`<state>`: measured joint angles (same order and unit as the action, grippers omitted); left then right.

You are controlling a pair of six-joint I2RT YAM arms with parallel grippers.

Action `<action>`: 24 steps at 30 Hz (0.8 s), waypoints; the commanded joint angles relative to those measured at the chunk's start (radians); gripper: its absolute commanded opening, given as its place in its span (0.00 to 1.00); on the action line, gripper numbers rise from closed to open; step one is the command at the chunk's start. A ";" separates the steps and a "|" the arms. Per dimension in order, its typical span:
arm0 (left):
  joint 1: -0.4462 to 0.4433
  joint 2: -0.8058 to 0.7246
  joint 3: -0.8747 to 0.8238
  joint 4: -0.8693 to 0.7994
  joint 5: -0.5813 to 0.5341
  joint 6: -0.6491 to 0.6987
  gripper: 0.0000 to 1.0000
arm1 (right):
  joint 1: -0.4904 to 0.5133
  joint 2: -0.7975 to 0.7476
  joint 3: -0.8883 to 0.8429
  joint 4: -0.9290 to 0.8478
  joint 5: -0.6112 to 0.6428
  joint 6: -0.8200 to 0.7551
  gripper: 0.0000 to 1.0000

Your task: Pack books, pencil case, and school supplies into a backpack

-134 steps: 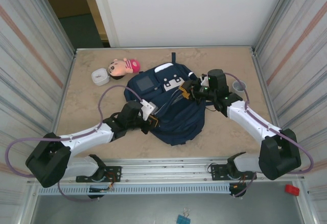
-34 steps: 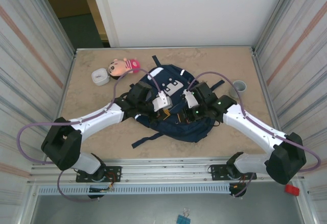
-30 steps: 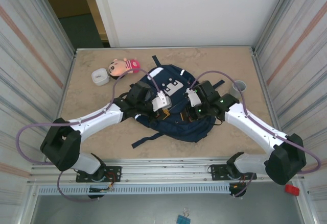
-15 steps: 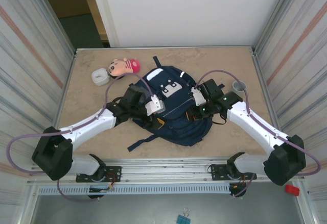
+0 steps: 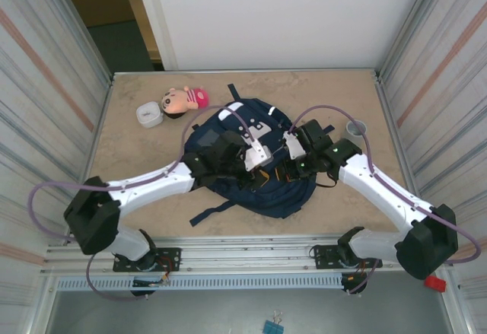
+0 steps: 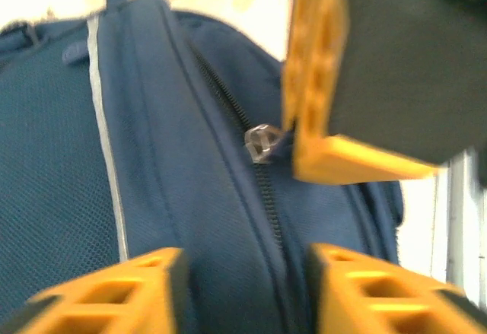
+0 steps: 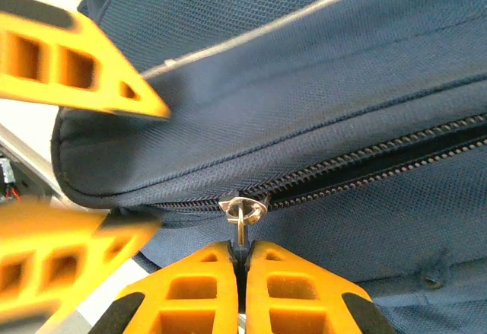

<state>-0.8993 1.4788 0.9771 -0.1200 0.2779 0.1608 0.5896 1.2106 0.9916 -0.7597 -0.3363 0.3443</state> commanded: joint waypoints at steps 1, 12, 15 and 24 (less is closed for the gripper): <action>-0.013 0.021 0.013 -0.004 -0.078 -0.039 0.17 | -0.016 -0.052 0.040 0.005 -0.025 0.013 0.00; 0.063 -0.210 -0.174 -0.116 0.124 0.216 0.00 | -0.393 0.006 0.030 -0.020 0.012 -0.011 0.00; 0.117 -0.284 -0.220 -0.144 0.151 0.253 0.00 | -0.457 0.031 0.034 0.030 -0.016 -0.016 0.00; 0.187 -0.385 -0.241 -0.181 0.077 0.253 0.56 | -0.280 0.017 0.015 0.062 -0.147 -0.038 0.00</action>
<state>-0.7132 1.1145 0.7120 -0.2695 0.3790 0.4198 0.2409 1.2579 0.9981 -0.7158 -0.4736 0.3286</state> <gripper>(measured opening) 0.483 0.060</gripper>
